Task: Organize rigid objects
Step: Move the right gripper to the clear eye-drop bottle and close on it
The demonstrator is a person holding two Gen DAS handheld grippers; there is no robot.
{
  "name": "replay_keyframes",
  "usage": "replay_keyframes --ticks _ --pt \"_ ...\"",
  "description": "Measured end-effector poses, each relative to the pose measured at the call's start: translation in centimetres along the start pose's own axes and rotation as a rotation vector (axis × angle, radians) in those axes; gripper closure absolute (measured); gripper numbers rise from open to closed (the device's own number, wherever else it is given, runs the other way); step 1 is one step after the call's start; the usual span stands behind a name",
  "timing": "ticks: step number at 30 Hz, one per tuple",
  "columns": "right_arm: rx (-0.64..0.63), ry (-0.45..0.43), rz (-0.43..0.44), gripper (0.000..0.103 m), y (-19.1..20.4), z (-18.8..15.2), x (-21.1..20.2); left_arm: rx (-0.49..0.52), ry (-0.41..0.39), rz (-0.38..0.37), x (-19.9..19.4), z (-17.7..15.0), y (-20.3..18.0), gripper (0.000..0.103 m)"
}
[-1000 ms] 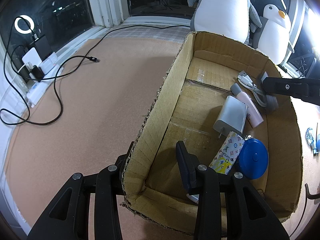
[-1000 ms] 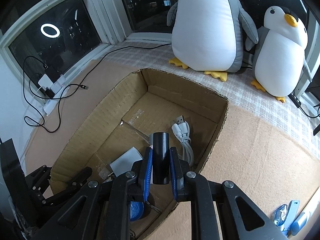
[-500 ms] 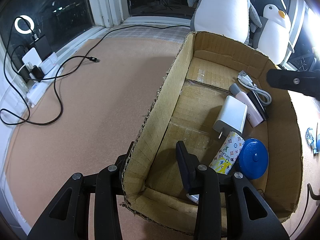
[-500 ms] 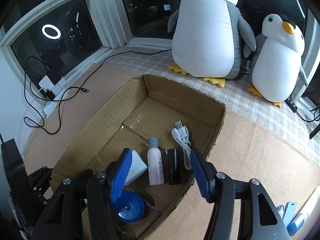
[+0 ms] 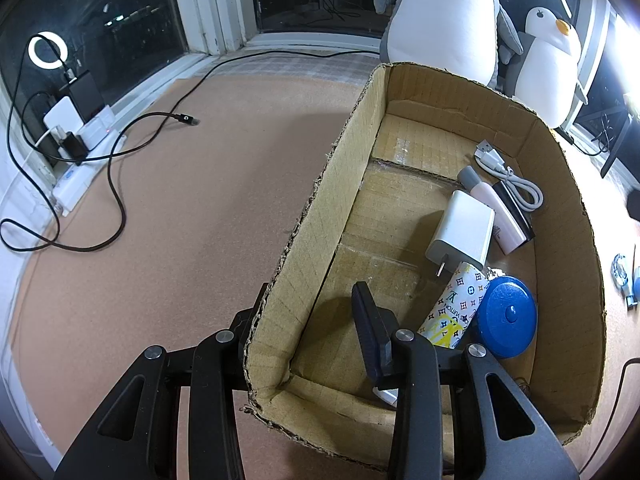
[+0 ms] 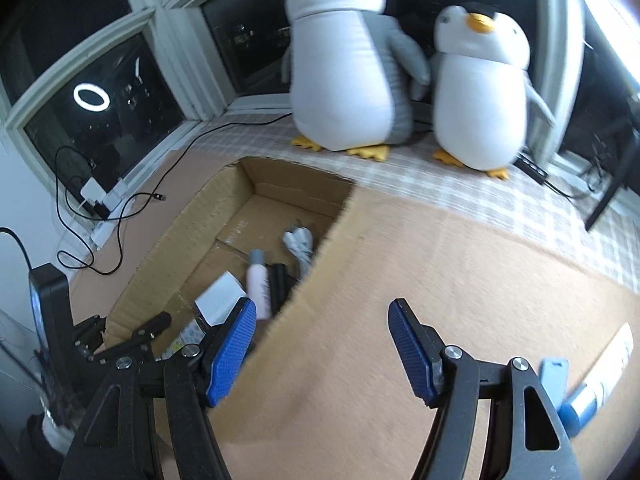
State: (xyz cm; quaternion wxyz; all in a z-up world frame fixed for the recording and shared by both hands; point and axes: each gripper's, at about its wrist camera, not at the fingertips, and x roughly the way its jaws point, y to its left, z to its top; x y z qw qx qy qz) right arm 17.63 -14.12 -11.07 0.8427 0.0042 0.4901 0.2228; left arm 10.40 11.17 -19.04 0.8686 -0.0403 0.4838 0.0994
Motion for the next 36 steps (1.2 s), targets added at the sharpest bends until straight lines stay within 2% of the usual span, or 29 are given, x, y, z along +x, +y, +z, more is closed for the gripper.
replay_keyframes --ticks 14,22,25,30,36 --pt "0.076 0.054 -0.117 0.038 -9.7 -4.5 -2.8 0.0 0.001 0.002 0.0 0.0 0.1 0.066" --pt "0.063 0.101 -0.132 0.039 -11.4 -5.2 -1.5 0.001 0.002 0.003 -0.1 0.0 0.2 0.066" --pt "0.051 0.114 -0.137 0.044 -11.5 -5.2 -0.9 0.001 0.002 0.003 -0.1 0.0 0.1 0.066" --pt "0.036 0.134 -0.146 0.045 -11.7 -5.0 -0.1 0.002 0.001 0.003 -0.1 0.0 0.1 0.066" --pt "0.042 0.148 -0.141 0.051 -11.9 -4.9 0.6 0.001 0.001 0.003 -0.1 0.0 0.1 0.066"
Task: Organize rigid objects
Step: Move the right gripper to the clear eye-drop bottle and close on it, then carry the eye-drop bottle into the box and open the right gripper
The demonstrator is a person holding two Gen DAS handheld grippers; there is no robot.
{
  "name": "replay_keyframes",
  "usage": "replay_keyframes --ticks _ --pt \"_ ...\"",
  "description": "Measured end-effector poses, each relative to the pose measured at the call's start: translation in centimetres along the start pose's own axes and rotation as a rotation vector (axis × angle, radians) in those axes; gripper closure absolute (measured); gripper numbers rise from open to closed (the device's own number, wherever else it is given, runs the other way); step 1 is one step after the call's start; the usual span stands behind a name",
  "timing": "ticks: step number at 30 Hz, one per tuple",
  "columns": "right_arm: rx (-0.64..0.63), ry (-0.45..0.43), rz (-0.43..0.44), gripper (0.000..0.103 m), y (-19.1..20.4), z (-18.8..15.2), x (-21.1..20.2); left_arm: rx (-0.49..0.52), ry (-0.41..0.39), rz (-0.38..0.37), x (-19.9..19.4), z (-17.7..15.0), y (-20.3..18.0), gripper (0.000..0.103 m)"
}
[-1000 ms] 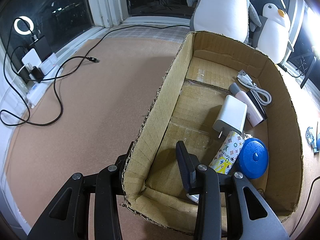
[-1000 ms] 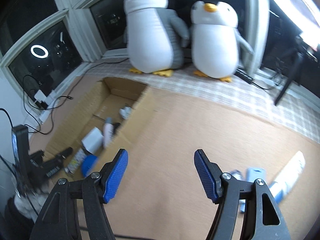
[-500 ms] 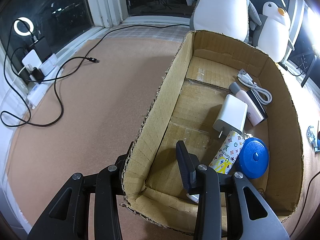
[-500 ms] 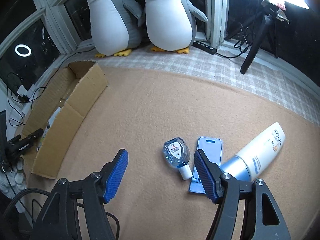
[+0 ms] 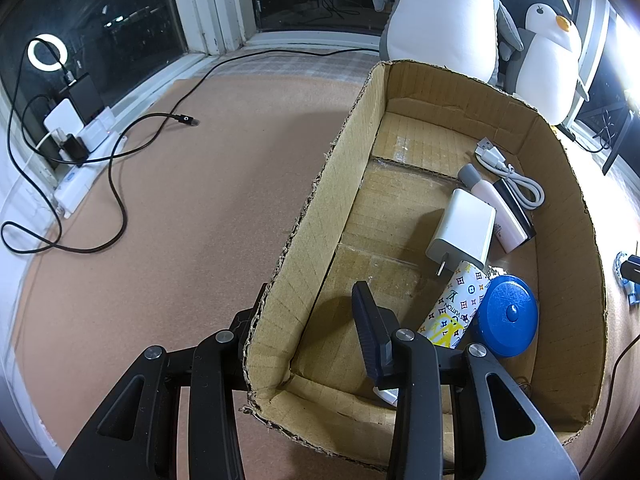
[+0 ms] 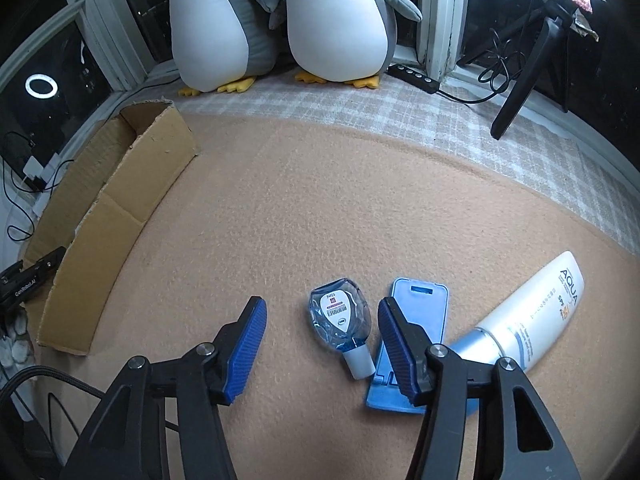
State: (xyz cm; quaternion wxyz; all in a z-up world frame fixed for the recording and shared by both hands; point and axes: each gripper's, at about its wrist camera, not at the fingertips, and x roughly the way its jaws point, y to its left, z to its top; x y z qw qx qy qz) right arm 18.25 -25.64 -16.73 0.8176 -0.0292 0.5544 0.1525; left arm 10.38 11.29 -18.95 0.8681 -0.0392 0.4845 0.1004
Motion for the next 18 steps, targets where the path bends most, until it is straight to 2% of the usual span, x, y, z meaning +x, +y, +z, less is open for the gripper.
replay_keyframes --ticks 7,10,13,16,18 --pt "-0.007 0.025 0.005 0.056 0.28 -0.37 0.68 0.0 0.0 0.0 0.0 0.01 0.0 0.066" --pt "-0.005 0.041 0.008 0.066 0.33 -0.73 1.02 0.0 0.0 0.001 0.01 0.01 0.01 0.066" --pt "-0.001 0.036 0.003 0.068 0.38 -0.82 0.94 0.001 0.0 0.001 0.01 0.01 0.01 0.066" --pt "0.002 0.037 -0.013 0.074 0.46 -0.76 0.93 0.0 0.001 0.001 0.01 0.02 0.01 0.066" --pt "-0.003 0.037 -0.017 0.074 0.74 -0.78 0.87 0.0 0.0 0.001 0.0 0.03 -0.02 0.066"
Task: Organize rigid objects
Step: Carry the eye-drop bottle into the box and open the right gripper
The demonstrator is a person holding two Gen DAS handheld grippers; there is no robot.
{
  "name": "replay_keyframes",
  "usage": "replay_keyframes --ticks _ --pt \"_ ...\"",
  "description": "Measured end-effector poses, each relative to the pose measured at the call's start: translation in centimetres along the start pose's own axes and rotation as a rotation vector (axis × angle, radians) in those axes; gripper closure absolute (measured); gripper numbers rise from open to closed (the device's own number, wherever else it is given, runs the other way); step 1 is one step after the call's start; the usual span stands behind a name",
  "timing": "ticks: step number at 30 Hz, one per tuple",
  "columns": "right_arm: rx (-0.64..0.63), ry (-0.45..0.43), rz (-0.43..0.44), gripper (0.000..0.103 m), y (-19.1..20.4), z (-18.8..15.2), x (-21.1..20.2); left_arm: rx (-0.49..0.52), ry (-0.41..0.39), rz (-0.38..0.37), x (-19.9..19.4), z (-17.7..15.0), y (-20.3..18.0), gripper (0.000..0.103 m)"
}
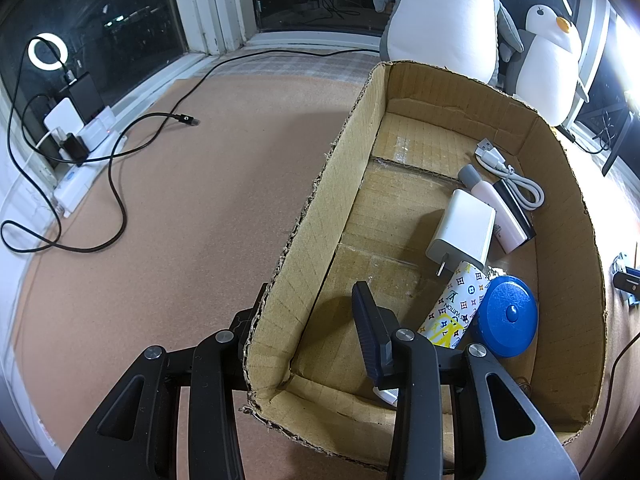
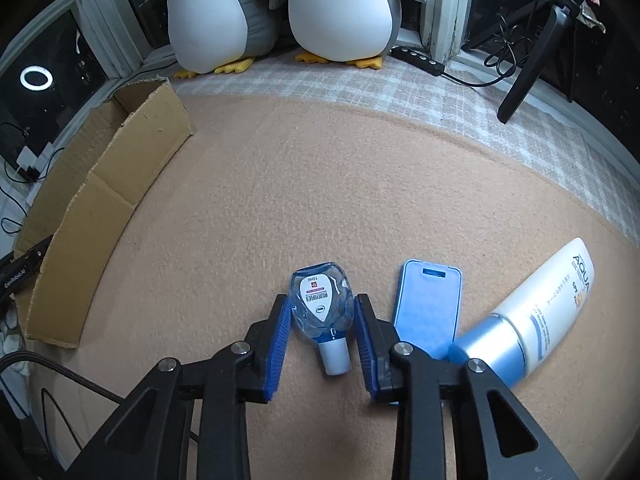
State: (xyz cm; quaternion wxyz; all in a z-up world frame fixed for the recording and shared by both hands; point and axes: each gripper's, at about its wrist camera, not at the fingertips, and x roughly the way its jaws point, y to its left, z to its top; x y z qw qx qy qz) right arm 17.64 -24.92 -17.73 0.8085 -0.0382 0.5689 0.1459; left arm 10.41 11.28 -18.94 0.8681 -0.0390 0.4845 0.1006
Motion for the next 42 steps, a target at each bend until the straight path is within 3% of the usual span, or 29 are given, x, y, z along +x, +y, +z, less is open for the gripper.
replay_keyframes --ticks 5,24,42 --pt "-0.016 -0.01 -0.013 0.075 1.1 -0.2 -0.2 0.001 0.001 0.001 0.0 0.0 0.0 0.066" --pt "-0.139 -0.142 0.131 0.075 10.6 1.9 -6.2 -0.003 -0.002 -0.002 0.0 -0.1 0.1 0.066" --pt "-0.204 -0.147 0.258 0.075 19.0 4.7 -4.6 -0.008 -0.003 -0.005 0.0 -0.1 0.0 0.066"
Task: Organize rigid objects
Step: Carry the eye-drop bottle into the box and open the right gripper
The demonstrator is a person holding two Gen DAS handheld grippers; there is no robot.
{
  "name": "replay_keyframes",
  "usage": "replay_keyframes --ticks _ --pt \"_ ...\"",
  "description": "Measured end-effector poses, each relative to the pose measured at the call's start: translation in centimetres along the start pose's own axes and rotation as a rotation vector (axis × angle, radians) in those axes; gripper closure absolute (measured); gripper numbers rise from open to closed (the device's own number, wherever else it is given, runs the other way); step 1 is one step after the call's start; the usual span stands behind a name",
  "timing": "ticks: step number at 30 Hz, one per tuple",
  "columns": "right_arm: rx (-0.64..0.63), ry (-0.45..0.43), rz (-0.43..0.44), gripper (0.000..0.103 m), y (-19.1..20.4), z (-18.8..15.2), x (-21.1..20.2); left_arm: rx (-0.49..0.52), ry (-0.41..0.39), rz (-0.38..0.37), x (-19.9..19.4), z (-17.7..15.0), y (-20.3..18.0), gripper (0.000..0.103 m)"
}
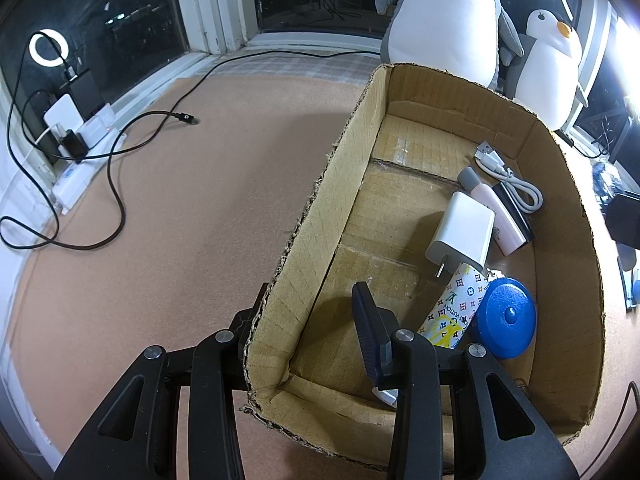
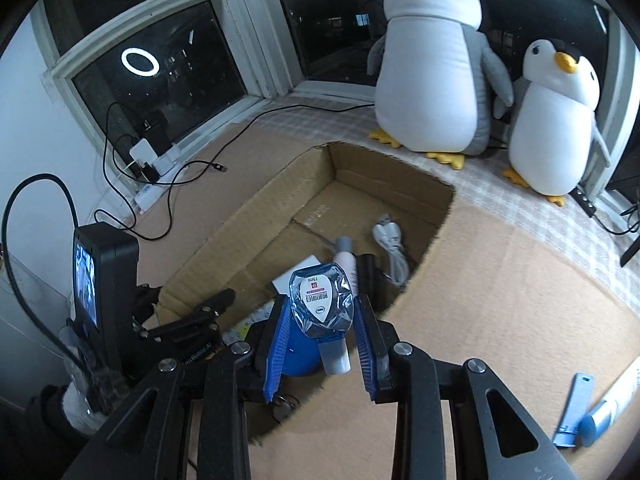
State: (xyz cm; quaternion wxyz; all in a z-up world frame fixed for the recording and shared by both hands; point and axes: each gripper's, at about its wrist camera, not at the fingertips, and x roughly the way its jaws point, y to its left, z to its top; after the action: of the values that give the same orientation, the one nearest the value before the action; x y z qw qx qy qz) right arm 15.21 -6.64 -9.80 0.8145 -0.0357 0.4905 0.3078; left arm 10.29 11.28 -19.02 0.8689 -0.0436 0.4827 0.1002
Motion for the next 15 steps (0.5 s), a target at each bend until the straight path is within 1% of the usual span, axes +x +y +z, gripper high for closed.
replay_keyframes --ticks 15 --pt "-0.022 0.035 -0.008 0.075 1.7 0.5 2.6 0.0 0.0 0.0 0.0 0.0 0.0 0.066"
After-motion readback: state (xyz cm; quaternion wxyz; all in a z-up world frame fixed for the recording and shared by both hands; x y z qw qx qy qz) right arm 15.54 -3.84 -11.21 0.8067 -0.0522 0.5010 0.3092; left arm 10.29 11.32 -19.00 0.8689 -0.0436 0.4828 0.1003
